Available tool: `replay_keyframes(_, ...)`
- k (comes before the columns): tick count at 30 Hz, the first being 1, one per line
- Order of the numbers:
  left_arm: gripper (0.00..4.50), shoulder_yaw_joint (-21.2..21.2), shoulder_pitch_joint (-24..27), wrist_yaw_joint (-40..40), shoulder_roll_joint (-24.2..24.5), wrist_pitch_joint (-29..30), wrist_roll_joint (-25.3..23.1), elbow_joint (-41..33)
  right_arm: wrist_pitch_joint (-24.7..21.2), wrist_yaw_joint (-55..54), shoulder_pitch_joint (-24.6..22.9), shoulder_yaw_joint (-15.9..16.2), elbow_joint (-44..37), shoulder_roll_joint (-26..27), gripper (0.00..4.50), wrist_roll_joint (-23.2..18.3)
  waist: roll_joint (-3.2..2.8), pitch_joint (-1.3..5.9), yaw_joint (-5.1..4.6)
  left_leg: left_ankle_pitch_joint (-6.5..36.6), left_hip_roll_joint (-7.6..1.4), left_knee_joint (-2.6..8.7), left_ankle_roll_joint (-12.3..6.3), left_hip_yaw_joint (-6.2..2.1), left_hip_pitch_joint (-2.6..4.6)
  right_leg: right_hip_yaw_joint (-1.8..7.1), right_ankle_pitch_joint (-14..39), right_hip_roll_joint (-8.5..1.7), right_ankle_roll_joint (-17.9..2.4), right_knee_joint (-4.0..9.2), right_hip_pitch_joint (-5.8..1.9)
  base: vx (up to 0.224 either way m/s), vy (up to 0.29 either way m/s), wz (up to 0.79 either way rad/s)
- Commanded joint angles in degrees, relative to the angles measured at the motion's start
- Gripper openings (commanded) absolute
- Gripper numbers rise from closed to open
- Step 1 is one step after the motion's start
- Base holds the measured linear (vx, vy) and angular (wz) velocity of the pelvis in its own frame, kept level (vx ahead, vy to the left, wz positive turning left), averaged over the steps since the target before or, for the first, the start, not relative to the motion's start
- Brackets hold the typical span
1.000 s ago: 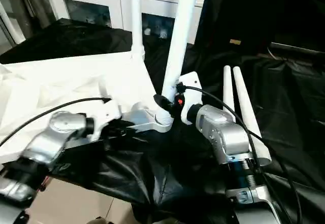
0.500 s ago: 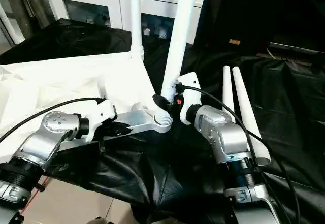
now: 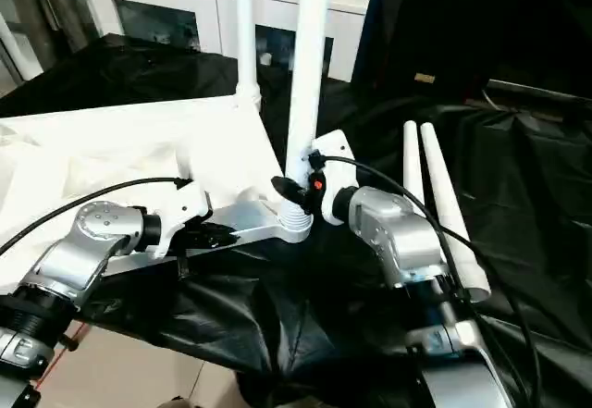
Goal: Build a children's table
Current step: Insert table leg to table base
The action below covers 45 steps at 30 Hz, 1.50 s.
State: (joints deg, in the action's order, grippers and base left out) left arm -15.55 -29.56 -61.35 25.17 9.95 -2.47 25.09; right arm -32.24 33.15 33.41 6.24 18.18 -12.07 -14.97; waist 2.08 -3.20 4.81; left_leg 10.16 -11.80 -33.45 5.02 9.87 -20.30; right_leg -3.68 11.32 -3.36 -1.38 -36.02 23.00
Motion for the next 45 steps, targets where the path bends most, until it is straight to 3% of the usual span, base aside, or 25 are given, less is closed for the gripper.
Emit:
replay_keyframes(1,0.0,-1.64,1.49,-0.52,0.96,1.45,-1.66,1.66,0.3,0.33,0.66,-0.72,1.28,0.26,1.88,0.02,-0.44,3.72,0.44,8.93,-1.22,3.72,1.27,-0.26,0.18,3.09,7.56,-4.54,-9.99,4.15,-3.25,0.0,0.0,0.0)
replay_keyframes(9,0.0,-1.4,1.81,-0.27,0.95,2.35,-0.92,0.92,0.48,0.62,-2.16,-5.32,2.25,0.16,1.87,-3.4,-0.48,3.96,0.66,7.81,-1.2,3.56,0.75,-0.2,0.15,3.07,3.98,-4.5,-11.03,3.79,-3.46,0.0,0.0,0.0)
replay_keyframes(16,0.0,-1.1,1.33,1.09,0.29,2.24,-0.8,1.66,3.15,1.65,-7.39,-7.09,1.97,0.2,1.87,-4.31,-0.58,3.85,0.8,9.54,-1.28,3.68,0.97,-0.24,0.3,3.02,5.99,-4.51,-10.84,4.1,-3.36,0.0,0.0,0.0)
replay_keyframes(21,0.0,-1.08,0.66,2.0,-0.17,2.21,-0.84,2.4,6.69,2.25,-10.23,-7.74,3.36,0.66,1.87,-4.56,-0.8,3.69,0.8,11.91,-1.28,3.85,1.39,-0.36,0.48,3.0,10.37,-4.58,-10.03,4.67,-3.23,0.0,0.0,0.0)
replay_keyframes(26,0.0,-1.0,-0.27,2.86,-0.5,2.06,-0.98,3.43,9.35,2.83,-12.58,-6.46,2.01,0.7,1.87,-3.95,-0.95,3.72,0.91,12.29,-1.32,3.92,1.28,-0.41,0.52,2.98,10.03,-4.52,-9.96,4.74,-3.2,0.0,0.0,0.0)
replay_keyframes(30,0.0,-1.34,-0.69,2.41,-0.47,1.55,-1.18,3.8,10.18,1.85,-12.13,-3.53,1.13,0.04,1.87,-0.69,-1.07,3.7,0.92,12.39,-1.25,3.98,1.17,-0.46,0.46,2.93,10.44,-4.47,-9.78,4.78,-3.19,0.0,0.0,0.0)
replay_keyframes(35,0.0,-2.03,-0.51,1.41,-0.16,1.24,-1.37,3.48,10.22,3.22,-10.06,0.48,1.86,-1.01,1.87,2.33,-0.88,3.43,0.72,15.12,-1.28,4.23,1.47,-0.59,0.55,2.95,18.11,-4.65,-7.74,5.52,-2.97,0.0,0.0,0.0)
replay_keyframes(36,0.0,-2.24,-0.31,1.23,-0.02,1.25,-1.44,3.25,10.16,4.05,-9.42,1.46,2.22,-1.22,1.87,2.76,-0.99,3.44,0.73,15.21,-1.34,4.25,1.49,-0.65,0.6,2.95,18.3,-4.68,-7.75,5.47,-2.89,0.0,0.0,0.0)
replay_keyframes(37,0.0,-2.36,-0.16,1.17,0.08,1.25,-1.47,3.07,10.05,4.78,-8.97,2.18,2.42,-1.38,1.87,3.03,-0.64,3.51,0.63,15.05,-1.36,4.25,1.34,-0.62,0.54,2.97,17.56,-4.59,-7.9,5.44,-2.94,0.0,0.0,0.0)
replay_keyframes(39,0.0,-2.41,-0.06,1.1,0.13,1.31,-1.43,2.94,9.94,5.28,-8.7,2.65,2.49,-1.48,1.87,3.23,-0.92,3.45,0.67,14.86,-1.38,4.26,1.25,-0.61,0.55,3.03,17.07,-4.65,-8.12,5.41,-2.83,0.0,0.0,0.0)
replay_keyframes(41,0.0,-2.42,0.05,1.02,0.19,1.44,-1.38,2.81,9.55,6.58,-8.33,3.6,2.67,-1.76,1.87,3.38,-0.63,3.5,0.62,14.79,-1.38,4.26,1.19,-0.59,0.52,3.0,16.98,-4.67,-8.23,5.43,-2.92,0.0,0.0,0.0)
replay_keyframes(45,0.0,-2.46,0.06,0.82,0.24,1.23,-1.3,2.93,9.92,9.27,-7.62,5.53,4.31,-2.05,1.87,4.07,-0.7,3.53,0.69,14.56,-1.41,4.28,1.02,-0.59,0.53,3.03,16.68,-4.7,-8.15,5.4,-2.91,0.0,0.0,0.0)
